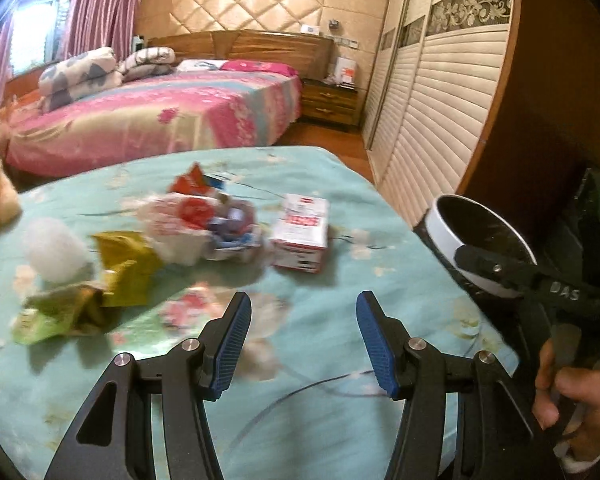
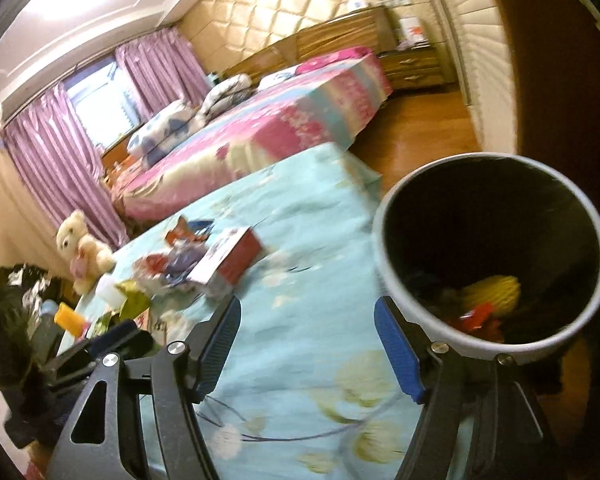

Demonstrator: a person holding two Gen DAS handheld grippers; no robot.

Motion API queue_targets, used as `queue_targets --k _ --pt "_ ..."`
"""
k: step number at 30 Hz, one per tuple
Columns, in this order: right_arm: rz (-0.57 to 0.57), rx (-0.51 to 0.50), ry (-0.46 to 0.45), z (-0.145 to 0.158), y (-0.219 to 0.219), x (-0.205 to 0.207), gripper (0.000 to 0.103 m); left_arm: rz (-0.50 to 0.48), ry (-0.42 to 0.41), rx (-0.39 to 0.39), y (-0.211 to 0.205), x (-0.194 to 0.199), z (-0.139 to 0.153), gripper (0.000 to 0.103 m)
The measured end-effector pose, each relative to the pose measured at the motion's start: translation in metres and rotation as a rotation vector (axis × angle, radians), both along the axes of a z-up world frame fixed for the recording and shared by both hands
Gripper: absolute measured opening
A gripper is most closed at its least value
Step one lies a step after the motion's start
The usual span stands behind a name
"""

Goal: Collect trash
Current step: 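Move both grippers back to the milk cartons on the table, then grasp the green milk carton with the left gripper while the right grasps the white carton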

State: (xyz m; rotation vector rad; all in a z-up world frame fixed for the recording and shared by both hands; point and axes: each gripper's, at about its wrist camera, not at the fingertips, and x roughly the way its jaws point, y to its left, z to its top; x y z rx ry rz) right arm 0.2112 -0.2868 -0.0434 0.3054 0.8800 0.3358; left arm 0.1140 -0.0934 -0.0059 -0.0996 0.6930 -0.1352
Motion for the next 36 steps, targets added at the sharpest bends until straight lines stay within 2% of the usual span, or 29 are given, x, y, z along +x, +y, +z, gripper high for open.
queue_targets --k 8,10,13,22,27,30,32,33,36 --pt "0.06 0.036 0.046 -0.018 0.046 0.011 0.071 0.039 0.018 0.028 0.057 -0.026 -0.002 0.058" --pt "0.072 0.031 0.046 -0.019 0.06 0.015 0.071 0.032 0.028 0.042 0.065 -0.029 -0.003 0.066" --pt "0.085 0.03 0.05 -0.021 0.076 0.021 0.071 0.007 0.058 0.054 0.076 -0.026 -0.008 0.068" --pt "0.101 -0.013 0.077 -0.031 0.111 0.048 0.071 -0.082 0.128 0.137 0.079 0.005 -0.024 0.069" --pt "0.11 -0.063 0.1 -0.042 0.125 0.062 0.071 -0.095 0.14 0.132 0.079 0.016 -0.032 0.069" --pt "0.114 -0.095 0.095 -0.048 0.127 0.065 0.068 -0.089 0.135 0.133 0.077 0.016 -0.031 0.063" --pt "0.117 -0.105 0.084 -0.046 0.125 0.063 0.058 -0.063 0.139 0.138 0.074 0.016 -0.031 0.062" --pt "0.121 -0.096 0.085 -0.045 0.122 0.062 0.057 -0.047 0.143 0.132 0.073 0.015 -0.032 0.062" --pt "0.142 -0.084 0.085 -0.039 0.11 0.054 0.056 0.022 0.162 0.076 0.068 0.011 -0.032 0.062"
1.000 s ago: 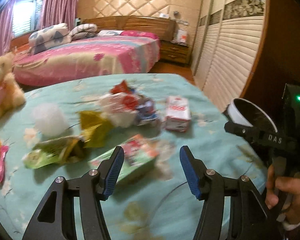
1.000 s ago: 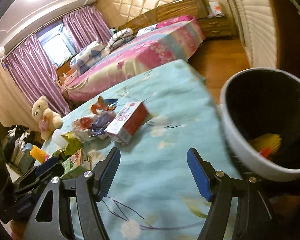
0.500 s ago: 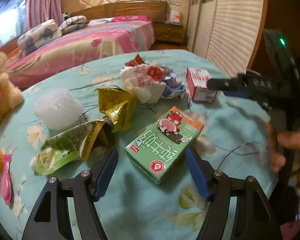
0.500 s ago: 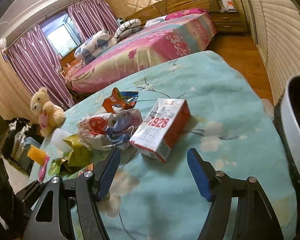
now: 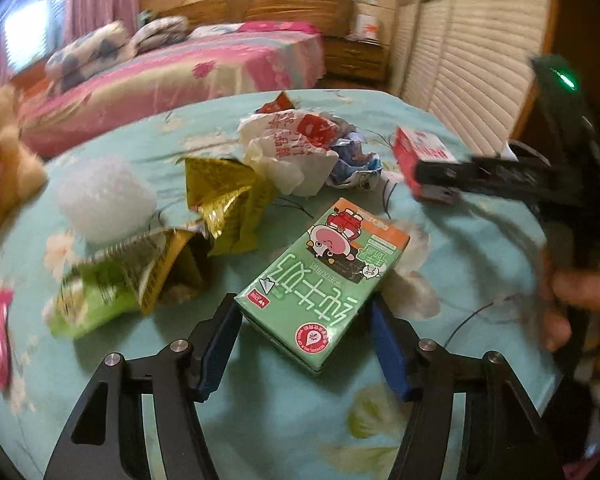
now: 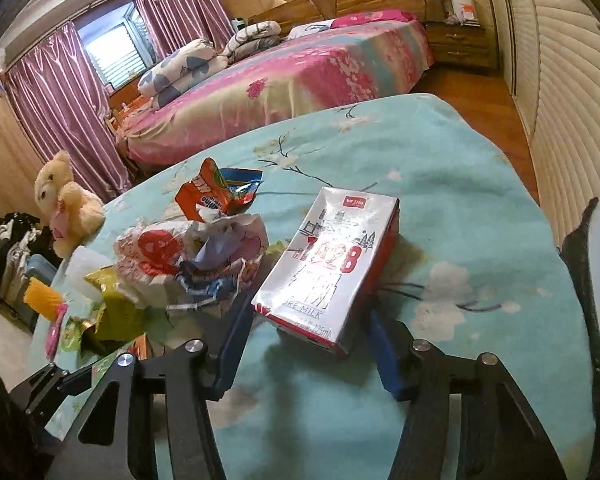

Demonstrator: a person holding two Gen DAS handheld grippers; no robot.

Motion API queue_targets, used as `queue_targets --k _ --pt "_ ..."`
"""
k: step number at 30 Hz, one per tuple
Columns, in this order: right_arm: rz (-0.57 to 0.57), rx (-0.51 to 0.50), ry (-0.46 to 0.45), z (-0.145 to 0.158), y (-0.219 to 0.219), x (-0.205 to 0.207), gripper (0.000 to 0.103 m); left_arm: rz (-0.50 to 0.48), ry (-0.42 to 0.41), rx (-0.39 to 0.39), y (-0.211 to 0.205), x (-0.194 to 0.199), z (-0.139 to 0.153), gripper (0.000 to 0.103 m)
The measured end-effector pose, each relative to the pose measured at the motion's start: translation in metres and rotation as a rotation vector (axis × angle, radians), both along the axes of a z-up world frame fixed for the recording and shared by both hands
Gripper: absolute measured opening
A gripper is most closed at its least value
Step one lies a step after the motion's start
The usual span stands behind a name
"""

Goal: Collect trash
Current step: 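Grasp the green milk carton with the left gripper while the right grasps the white carton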

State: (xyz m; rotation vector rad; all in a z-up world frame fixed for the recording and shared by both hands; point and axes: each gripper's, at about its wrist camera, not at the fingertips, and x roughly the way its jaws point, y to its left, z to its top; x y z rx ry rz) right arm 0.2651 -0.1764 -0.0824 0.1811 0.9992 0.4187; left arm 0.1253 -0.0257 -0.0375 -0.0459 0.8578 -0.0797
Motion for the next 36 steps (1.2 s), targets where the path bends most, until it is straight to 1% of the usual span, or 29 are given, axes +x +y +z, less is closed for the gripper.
queue_targets --k 3,5,6,8,10,11,12,13,18,20,21,23,25,28,29,31,32,33,35,36 --pt "0.038 -0.003 0.004 0.008 -0.015 -0.011 0.056 0.076 -0.006 -0.105 -0.009 -0.003 0.0 0.062" --pt "0.074 -0.021 0.013 0.011 -0.025 -0.017 0.056 0.101 -0.008 -0.14 -0.016 -0.004 -0.001 0.061" --pt "0.083 -0.044 0.014 0.013 -0.031 -0.021 0.056 0.089 0.001 -0.149 -0.021 -0.002 -0.003 0.063" --pt "0.087 -0.077 0.025 0.013 -0.04 -0.025 0.058 0.069 0.024 -0.131 -0.028 0.0 -0.005 0.064" --pt "0.052 -0.039 0.067 0.01 -0.054 -0.025 0.06 0.043 0.018 -0.12 -0.026 0.001 -0.003 0.066" --pt "0.038 -0.014 0.089 0.008 -0.057 -0.025 0.068 0.031 0.016 -0.104 -0.025 0.001 -0.002 0.07" --pt "0.016 0.023 0.104 0.006 -0.062 -0.024 0.073 0.022 0.018 -0.079 -0.023 0.003 -0.001 0.073" --pt "-0.004 0.045 0.104 0.005 -0.064 -0.024 0.073 0.014 0.012 -0.062 -0.021 0.004 0.001 0.073" --pt "-0.061 0.094 0.084 0.005 -0.058 -0.018 0.073 -0.053 0.006 -0.01 -0.021 0.01 0.003 0.075" --pt "-0.073 0.069 0.075 0.003 -0.051 -0.012 0.073 -0.055 0.013 -0.008 -0.023 0.015 0.0 0.075" --pt "-0.079 0.045 0.069 0.003 -0.047 -0.01 0.073 -0.056 0.019 -0.009 -0.023 0.018 -0.002 0.072" --pt "-0.087 -0.002 0.045 0.0 -0.042 -0.006 0.072 -0.061 0.028 -0.011 -0.026 0.021 -0.006 0.06" --pt "-0.088 -0.046 0.031 -0.004 -0.04 -0.003 0.062 -0.029 0.016 -0.002 -0.028 0.019 -0.005 0.059" --pt "-0.051 -0.045 0.015 -0.004 -0.042 -0.004 0.06 0.026 0.022 -0.071 -0.03 0.018 -0.007 0.059" --pt "-0.034 -0.053 0.011 -0.003 -0.042 -0.004 0.059 0.044 0.017 -0.061 -0.033 0.018 -0.007 0.06" --pt "0.005 -0.066 0.015 -0.002 -0.043 -0.004 0.058 0.05 0.027 -0.058 -0.037 0.019 -0.006 0.063" --pt "0.008 -0.067 0.021 -0.002 -0.044 -0.004 0.058 0.056 0.032 -0.054 -0.037 0.02 -0.006 0.069" --pt "-0.001 -0.065 0.025 -0.002 -0.047 -0.004 0.06 0.056 0.029 -0.051 -0.034 0.02 -0.005 0.076" --pt "-0.021 -0.04 0.037 -0.002 -0.052 -0.004 0.062 0.051 0.029 -0.046 -0.032 0.02 -0.005 0.081" --pt "-0.029 -0.018 0.046 -0.003 -0.054 -0.004 0.066 0.049 0.036 -0.036 -0.032 0.021 -0.006 0.081"
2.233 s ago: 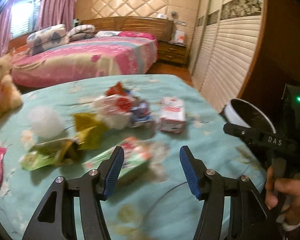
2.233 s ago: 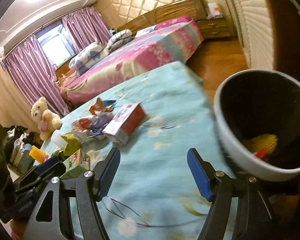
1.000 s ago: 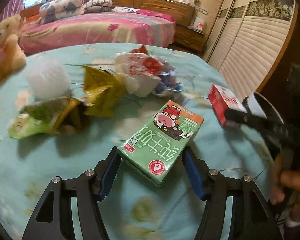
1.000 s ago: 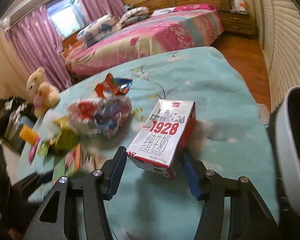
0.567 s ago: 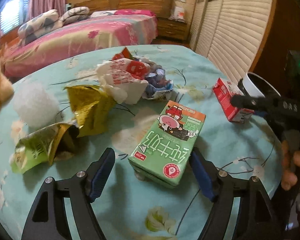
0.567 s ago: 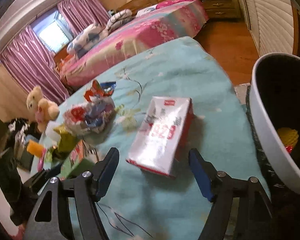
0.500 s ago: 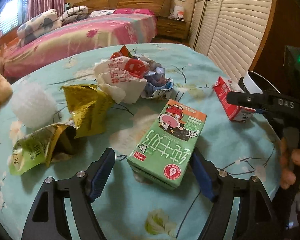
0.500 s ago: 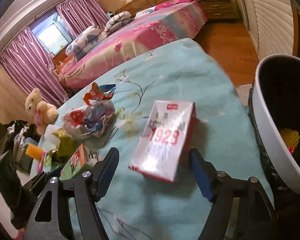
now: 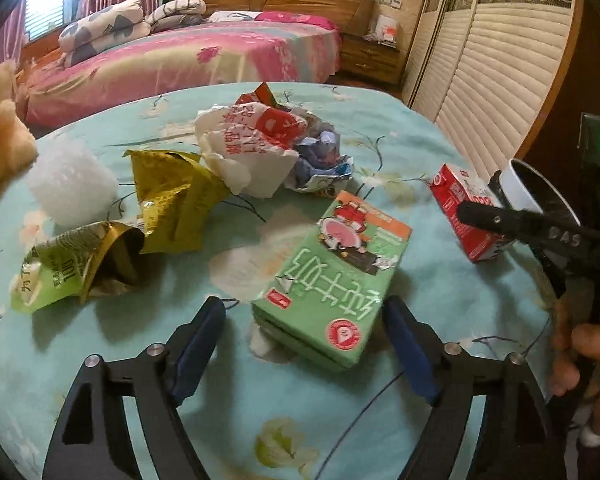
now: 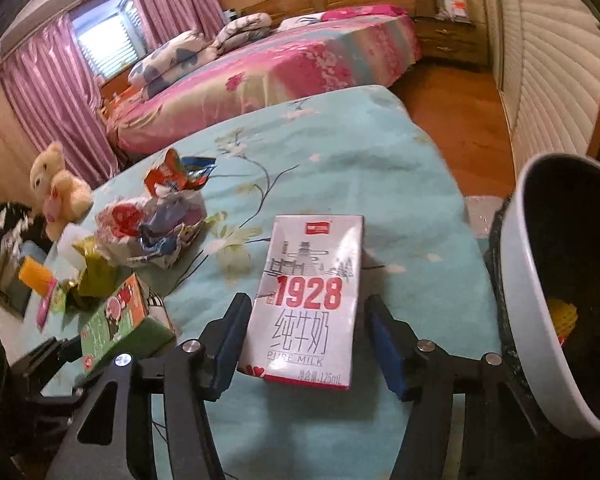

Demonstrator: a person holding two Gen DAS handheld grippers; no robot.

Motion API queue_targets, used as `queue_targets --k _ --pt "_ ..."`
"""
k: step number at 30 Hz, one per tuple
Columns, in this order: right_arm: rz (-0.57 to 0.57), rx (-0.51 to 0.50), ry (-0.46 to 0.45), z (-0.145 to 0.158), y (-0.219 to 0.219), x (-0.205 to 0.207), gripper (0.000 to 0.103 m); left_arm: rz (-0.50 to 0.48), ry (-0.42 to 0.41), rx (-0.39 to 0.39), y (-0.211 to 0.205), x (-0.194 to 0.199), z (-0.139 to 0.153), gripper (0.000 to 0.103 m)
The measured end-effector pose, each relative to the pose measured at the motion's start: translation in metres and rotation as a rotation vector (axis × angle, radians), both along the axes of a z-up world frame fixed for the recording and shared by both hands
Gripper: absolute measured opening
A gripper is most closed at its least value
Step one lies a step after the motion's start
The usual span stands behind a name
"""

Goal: Collect trash
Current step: 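Grasp the green milk carton with the left gripper while the right grasps the white carton, then carry both milk cartons with both grippers over the bin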

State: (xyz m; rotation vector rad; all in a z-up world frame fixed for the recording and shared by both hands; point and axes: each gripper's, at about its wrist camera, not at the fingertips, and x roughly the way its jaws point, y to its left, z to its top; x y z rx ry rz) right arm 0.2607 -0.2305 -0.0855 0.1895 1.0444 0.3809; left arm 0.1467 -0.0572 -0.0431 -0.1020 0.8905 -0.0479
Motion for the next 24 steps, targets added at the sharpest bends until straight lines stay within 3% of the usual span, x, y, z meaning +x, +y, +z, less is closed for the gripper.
queue_targets --k 5,6,7,8,9,18,24 --pt "-0.024 -0.016 -0.028 -0.002 0.006 0.0 0.069 -0.044 -0.022 0.03 -0.003 0.002 0.002 0.077" --pt "-0.024 -0.024 -0.032 -0.003 0.008 0.0 0.066 -0.053 -0.023 0.031 -0.004 0.003 0.001 0.06" --pt "-0.024 -0.028 -0.035 -0.003 0.009 0.0 0.062 -0.066 -0.018 0.022 -0.005 0.004 -0.001 0.057" --pt "-0.026 -0.027 -0.033 -0.003 0.009 0.0 0.054 -0.066 -0.015 0.02 -0.006 0.005 -0.002 0.057" --pt "-0.031 -0.019 -0.032 -0.003 0.007 -0.001 0.053 -0.062 -0.025 0.02 -0.006 0.004 -0.001 0.056" --pt "-0.058 0.06 -0.033 0.011 -0.019 -0.029 0.052 -0.114 -0.04 -0.055 -0.03 -0.009 0.001 0.056" --pt "-0.099 0.097 -0.048 0.024 -0.048 -0.051 0.052 -0.166 -0.047 -0.052 -0.052 -0.011 0.009 0.056"
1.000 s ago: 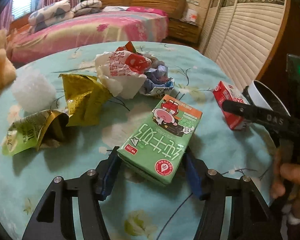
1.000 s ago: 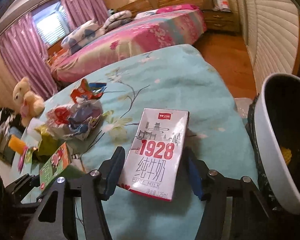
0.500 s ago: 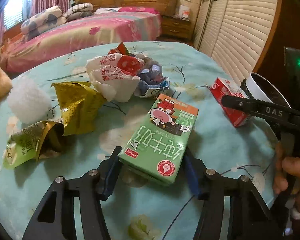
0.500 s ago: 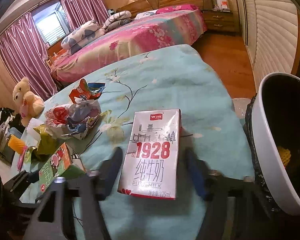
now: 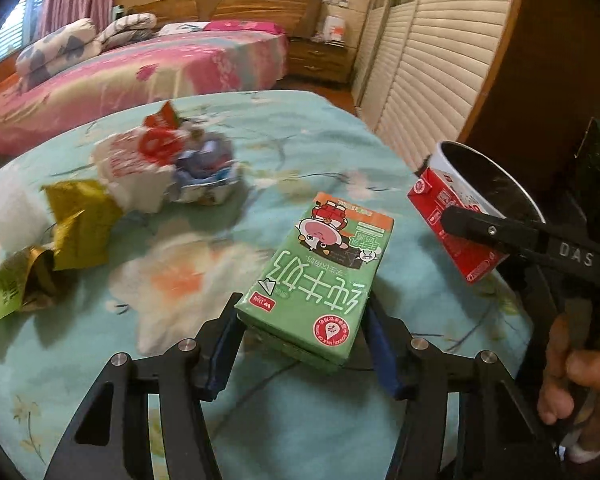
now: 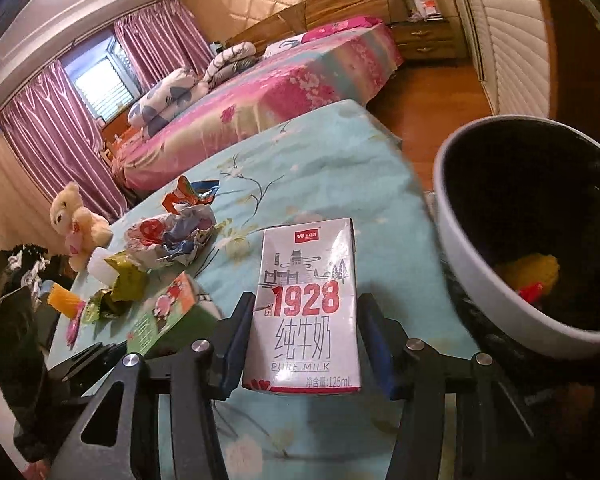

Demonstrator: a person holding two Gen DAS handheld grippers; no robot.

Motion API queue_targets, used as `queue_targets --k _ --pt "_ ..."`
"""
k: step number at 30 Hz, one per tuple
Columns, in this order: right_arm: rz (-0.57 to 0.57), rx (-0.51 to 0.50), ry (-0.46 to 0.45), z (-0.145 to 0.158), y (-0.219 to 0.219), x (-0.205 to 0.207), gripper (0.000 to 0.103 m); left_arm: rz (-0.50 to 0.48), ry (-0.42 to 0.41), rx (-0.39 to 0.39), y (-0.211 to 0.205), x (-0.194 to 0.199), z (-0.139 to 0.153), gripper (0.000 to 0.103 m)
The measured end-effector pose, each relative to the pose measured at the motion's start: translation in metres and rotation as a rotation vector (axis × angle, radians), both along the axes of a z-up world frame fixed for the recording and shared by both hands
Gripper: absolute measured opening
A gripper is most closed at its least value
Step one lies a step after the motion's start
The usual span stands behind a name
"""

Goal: Collect trash
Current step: 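Carry both milk cartons with both grippers over the bin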

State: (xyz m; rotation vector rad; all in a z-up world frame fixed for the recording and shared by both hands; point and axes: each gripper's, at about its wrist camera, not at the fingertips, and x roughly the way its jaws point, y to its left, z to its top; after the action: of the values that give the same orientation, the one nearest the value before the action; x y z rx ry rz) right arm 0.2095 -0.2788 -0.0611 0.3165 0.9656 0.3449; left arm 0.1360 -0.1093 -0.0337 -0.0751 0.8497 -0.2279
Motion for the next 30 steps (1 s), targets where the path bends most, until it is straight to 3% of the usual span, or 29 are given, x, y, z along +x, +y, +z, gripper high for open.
queue_targets --k 15,30 --pt "-0.115 0.013 -0.058 0.03 -0.066 -0.019 0.052 -0.116 -0.053 0.001 -0.058 0.01 0.02 0.056" --pt "-0.222 0.006 -0.059 0.026 -0.125 -0.006 0.052 -0.198 -0.085 0.028 -0.115 0.042 0.029 0.056"
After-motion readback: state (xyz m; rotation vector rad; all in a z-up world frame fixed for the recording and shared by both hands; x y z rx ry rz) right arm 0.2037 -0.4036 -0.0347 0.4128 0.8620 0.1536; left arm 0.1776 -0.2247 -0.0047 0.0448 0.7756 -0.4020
